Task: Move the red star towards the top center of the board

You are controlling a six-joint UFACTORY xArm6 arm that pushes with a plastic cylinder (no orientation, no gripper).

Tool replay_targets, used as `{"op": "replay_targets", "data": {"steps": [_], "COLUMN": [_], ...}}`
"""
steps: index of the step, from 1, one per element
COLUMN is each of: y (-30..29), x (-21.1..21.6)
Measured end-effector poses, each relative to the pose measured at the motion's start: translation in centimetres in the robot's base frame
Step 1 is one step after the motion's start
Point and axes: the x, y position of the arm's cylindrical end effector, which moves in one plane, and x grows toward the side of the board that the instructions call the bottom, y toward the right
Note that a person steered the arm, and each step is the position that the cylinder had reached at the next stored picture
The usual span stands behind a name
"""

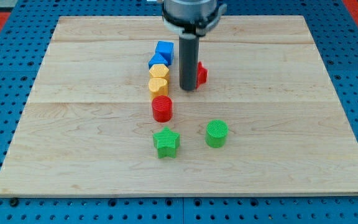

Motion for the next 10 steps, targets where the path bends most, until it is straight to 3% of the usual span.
{"op": "replay_targets", "data": {"steps": [2,3,5,6,7,10], "y": [0.0,0.0,0.0,4.7,4.9,-1.8], "x": [-2.0,1.0,1.8,1.7,1.7,-4.5]}}
